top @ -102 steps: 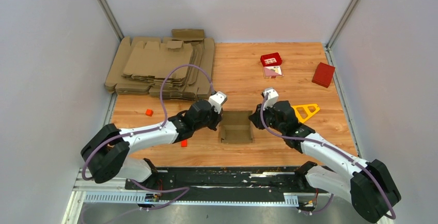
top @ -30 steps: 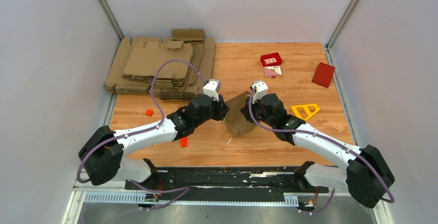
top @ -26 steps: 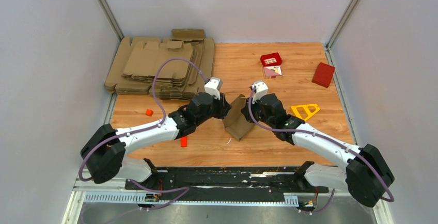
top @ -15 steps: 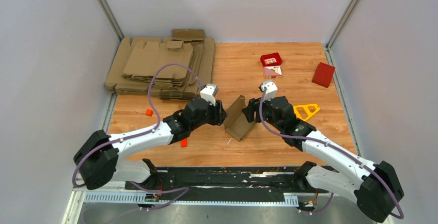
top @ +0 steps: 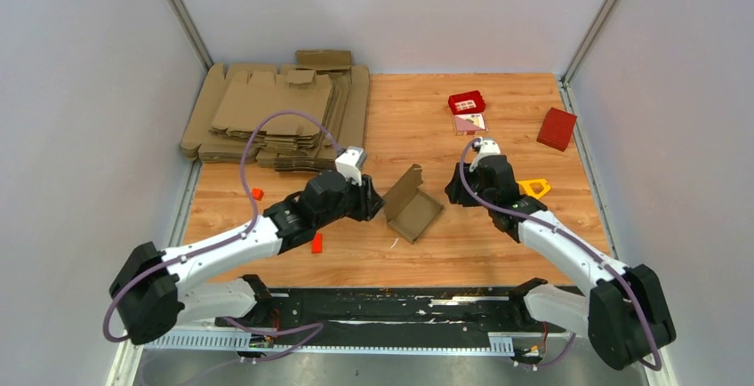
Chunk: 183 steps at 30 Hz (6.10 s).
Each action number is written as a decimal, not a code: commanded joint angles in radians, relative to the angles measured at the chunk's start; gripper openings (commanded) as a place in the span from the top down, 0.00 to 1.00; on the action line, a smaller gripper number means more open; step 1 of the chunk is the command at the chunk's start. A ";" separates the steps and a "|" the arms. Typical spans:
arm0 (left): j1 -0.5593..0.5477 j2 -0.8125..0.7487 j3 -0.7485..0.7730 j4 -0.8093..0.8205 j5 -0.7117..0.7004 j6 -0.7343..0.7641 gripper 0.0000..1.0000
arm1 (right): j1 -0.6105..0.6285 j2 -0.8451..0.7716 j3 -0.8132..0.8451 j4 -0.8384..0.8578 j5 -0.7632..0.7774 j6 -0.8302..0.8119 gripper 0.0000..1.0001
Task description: Fold the paper box
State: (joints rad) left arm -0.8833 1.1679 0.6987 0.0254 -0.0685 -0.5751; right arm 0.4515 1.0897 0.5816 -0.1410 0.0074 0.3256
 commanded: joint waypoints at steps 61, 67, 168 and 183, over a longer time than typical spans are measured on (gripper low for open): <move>0.218 0.265 0.095 0.101 0.217 0.233 0.66 | 0.074 0.085 0.098 0.041 -0.093 -0.028 0.52; 0.218 0.319 0.139 0.062 0.179 0.210 0.66 | 0.093 0.121 0.112 0.048 -0.090 0.002 0.67; -0.072 0.166 -0.285 0.475 0.252 -0.003 0.81 | 0.490 -0.081 -0.220 0.244 0.399 0.152 1.00; -0.055 -0.121 -0.180 -0.018 0.234 0.140 0.15 | 0.490 -0.079 -0.205 0.224 0.411 0.130 1.00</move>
State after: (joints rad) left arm -0.9474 1.1049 0.4778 0.1474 0.1513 -0.5014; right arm 0.9348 1.0183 0.3668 0.0669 0.4320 0.4664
